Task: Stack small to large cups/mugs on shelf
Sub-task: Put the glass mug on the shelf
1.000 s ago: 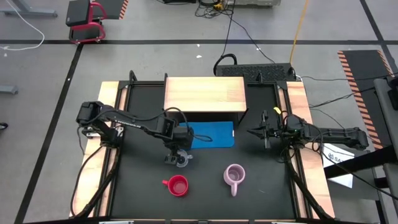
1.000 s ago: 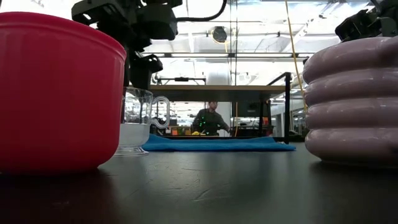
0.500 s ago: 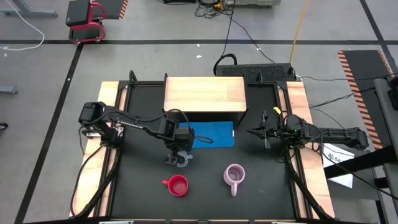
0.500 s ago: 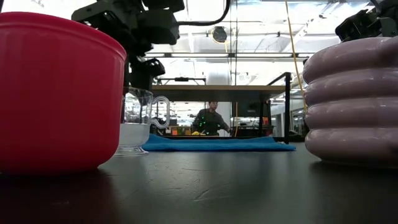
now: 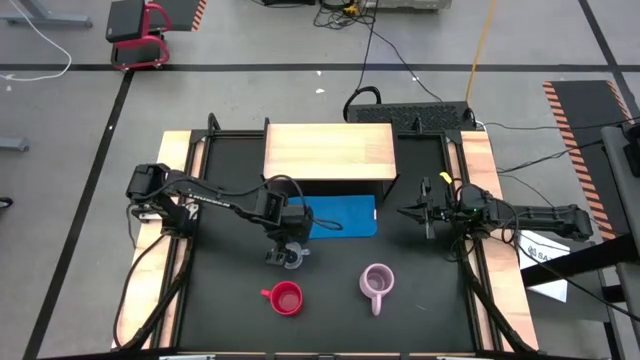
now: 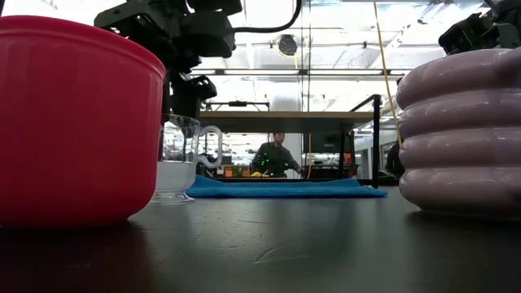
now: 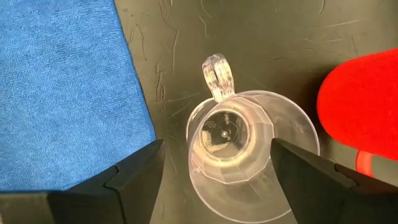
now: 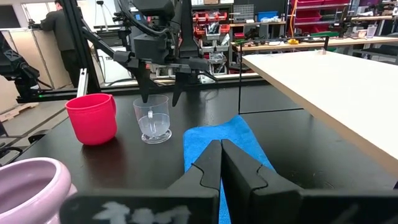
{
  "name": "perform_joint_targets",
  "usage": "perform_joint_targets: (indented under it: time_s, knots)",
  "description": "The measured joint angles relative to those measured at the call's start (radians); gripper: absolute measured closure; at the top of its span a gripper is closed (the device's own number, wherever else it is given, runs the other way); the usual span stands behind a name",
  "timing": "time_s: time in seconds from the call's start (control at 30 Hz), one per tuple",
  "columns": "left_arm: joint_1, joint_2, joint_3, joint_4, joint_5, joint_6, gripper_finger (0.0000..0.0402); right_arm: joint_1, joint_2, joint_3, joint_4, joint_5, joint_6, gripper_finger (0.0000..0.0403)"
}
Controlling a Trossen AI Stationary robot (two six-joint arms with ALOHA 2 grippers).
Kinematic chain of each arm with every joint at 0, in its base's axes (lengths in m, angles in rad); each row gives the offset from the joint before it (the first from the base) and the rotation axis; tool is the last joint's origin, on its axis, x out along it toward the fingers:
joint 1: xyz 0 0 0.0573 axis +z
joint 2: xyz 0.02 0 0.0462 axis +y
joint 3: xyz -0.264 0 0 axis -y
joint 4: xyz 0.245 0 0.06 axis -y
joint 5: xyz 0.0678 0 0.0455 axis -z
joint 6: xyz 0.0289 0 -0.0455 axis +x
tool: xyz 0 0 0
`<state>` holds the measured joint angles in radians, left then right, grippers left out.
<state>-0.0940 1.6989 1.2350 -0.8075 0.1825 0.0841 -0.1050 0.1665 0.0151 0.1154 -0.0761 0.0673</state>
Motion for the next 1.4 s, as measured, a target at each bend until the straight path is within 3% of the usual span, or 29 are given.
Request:
perform_joint_targets:
  time_s: [0.17,0.53,0.97,1.2,1.4]
  knots:
    - [0.0,0.0,0.0,0.005,0.0,0.0,0.0114,0.0,0.0,0.0,0.0,0.0,0.0,0.0403]
    - [0.0,0.0,0.0,0.02,0.0,0.006,0.0234,0.0,0.0,0.0,0.0,0.0,0.0,0.0403]
    - [0.002,-0.001,-0.08,0.079,0.0,0.008,0.0299,0.0,0.0,0.0,0.0,0.0,0.0,0.0403]
    - [0.004,-0.001,-0.088,0.103,0.008,0.008,0.0389,0.0,0.0,0.0,0.0,0.0,0.0,0.0403]
    - [0.008,-0.001,-0.088,0.099,0.035,0.012,0.0396,0.0,0.0,0.0,0.0,0.0,0.0,0.0403]
